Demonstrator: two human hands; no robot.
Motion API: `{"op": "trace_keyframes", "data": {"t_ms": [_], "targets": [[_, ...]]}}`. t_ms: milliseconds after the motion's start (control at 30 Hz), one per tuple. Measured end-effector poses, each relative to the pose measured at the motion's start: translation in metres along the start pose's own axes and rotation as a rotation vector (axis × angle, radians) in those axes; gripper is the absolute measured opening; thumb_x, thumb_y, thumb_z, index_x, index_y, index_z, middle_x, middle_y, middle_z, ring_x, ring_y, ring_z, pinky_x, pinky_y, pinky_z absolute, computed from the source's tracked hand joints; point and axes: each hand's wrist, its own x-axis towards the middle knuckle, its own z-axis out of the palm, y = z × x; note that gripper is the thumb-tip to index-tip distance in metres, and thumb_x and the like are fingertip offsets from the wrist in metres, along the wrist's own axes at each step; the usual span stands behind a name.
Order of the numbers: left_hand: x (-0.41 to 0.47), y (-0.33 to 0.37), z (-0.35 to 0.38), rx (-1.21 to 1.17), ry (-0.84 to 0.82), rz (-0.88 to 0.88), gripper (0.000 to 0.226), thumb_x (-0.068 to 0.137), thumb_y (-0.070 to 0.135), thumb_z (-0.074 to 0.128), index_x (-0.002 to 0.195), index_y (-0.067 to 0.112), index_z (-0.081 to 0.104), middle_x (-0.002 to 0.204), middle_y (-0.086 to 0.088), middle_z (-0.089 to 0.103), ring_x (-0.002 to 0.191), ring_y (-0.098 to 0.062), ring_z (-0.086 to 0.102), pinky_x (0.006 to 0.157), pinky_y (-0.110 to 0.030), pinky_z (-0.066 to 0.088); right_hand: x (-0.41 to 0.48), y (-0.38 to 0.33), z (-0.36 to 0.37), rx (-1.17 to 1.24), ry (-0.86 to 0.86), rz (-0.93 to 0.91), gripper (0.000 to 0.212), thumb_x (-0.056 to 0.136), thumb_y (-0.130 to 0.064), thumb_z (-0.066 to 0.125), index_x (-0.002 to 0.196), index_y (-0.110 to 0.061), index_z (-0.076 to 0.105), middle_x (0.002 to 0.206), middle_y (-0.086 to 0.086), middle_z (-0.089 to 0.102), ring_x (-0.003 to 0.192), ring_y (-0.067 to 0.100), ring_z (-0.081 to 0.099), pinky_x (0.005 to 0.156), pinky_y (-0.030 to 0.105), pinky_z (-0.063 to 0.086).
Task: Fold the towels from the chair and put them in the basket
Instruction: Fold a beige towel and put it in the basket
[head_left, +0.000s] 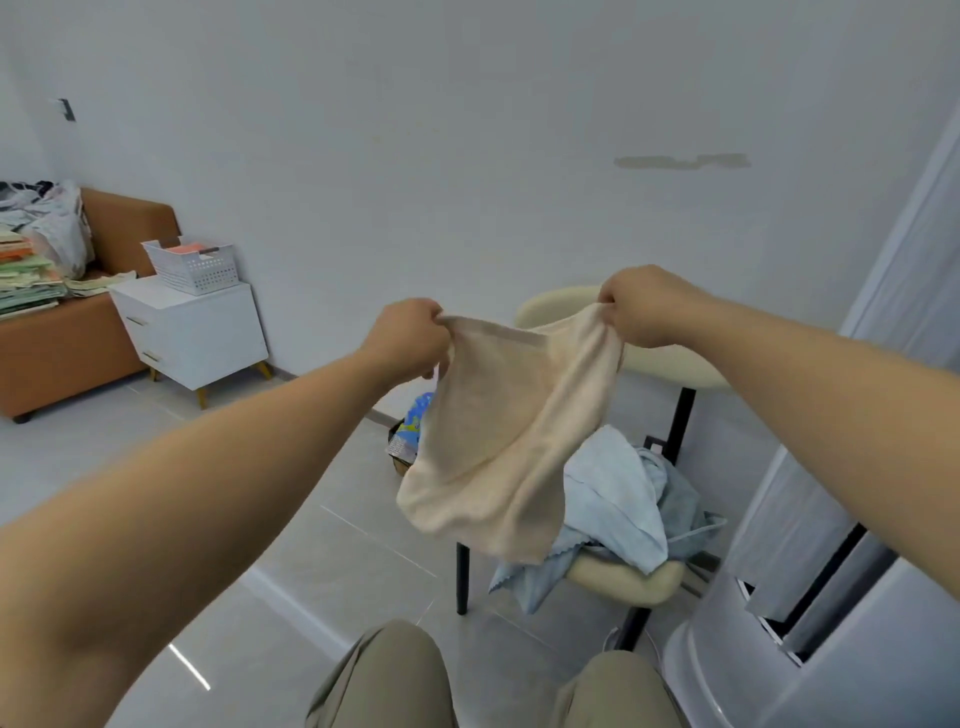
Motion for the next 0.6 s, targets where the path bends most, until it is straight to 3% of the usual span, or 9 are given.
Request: {"op": "trace_keyframes", "data": {"t_ms": [100,200,300,367,433,500,600], "targets": [[-0.004,0.004,-0.01,0.1,-0.063,-0.052,0.017,0.083,0.005,0.05,0.085,0.003,0.067,0.072,-0.008,0.068,0.055,-0.023,0.068,0.052,-0.03,0.054,-0.002,0.004,0.002,-0.02,0.035,0.026,0.024,0.095,-0.012,0.045,0.091,-0.014,0.068,0.085,0.007,0.072,0.073,0.023,0.071,0.072,0.034,0.058],[-0.003,-0.002,-0.023,0.159,0.088,-0.008,0.017,0.084,0.006,0.046,0.085,0.009,0.062,0.077,-0.006,0.065,0.067,-0.025,0.063,0.055,-0.027,0.044,-0.006,0.008,0.002,-0.025,0.035,0.051,0.022,0.093,-0.012,0.048,0.092,-0.016,0.069,0.09,0.008,0.072,0.073,0.024,0.07,0.062,0.03,0.053],[-0.007,-0.015,-0.031,0.229,0.026,0.0,0.021,0.086,0.008,0.045,0.088,0.008,0.066,0.076,-0.009,0.071,0.062,-0.021,0.069,0.056,-0.029,0.05,-0.012,0.019,-0.002,-0.042,0.085,0.113,0.022,0.091,-0.01,0.049,0.095,-0.014,0.069,0.091,0.009,0.07,0.075,0.028,0.069,0.063,0.032,0.052],[-0.006,-0.022,-0.04,0.247,0.154,0.041,0.022,0.089,0.012,0.044,0.088,0.01,0.065,0.079,-0.008,0.07,0.068,-0.024,0.068,0.06,-0.029,0.049,-0.018,0.025,-0.006,0.009,0.067,0.146,0.02,0.091,-0.01,0.05,0.094,-0.011,0.07,0.09,0.01,0.072,0.07,0.026,0.072,0.065,0.033,0.054],[-0.011,-0.022,-0.042,0.239,0.182,0.066,0.021,0.09,0.013,0.044,0.086,0.011,0.065,0.077,-0.009,0.071,0.067,-0.025,0.069,0.061,-0.028,0.05,-0.024,0.03,-0.01,0.029,0.117,0.154,0.017,0.092,-0.014,0.052,0.095,-0.014,0.068,0.1,0.008,0.07,0.082,0.029,0.072,0.073,0.035,0.054],[-0.015,-0.02,-0.043,0.196,0.24,0.105,0.021,0.091,0.015,0.045,0.087,0.011,0.065,0.075,-0.004,0.069,0.071,-0.025,0.068,0.063,-0.028,0.048,-0.033,0.023,-0.012,0.068,0.05,0.133,0.015,0.093,-0.014,0.052,0.094,-0.013,0.067,0.102,0.01,0.069,0.081,0.029,0.073,0.067,0.033,0.051],[-0.023,-0.01,-0.039,0.232,-0.016,0.018,0.022,0.093,0.013,0.044,0.091,0.009,0.066,0.073,-0.004,0.074,0.068,-0.023,0.072,0.062,-0.027,0.053,-0.038,0.016,-0.014,0.028,0.125,0.113,0.017,0.094,-0.014,0.05,0.093,-0.018,0.066,0.101,0.006,0.07,0.079,0.026,0.069,0.067,0.031,0.048]]}}
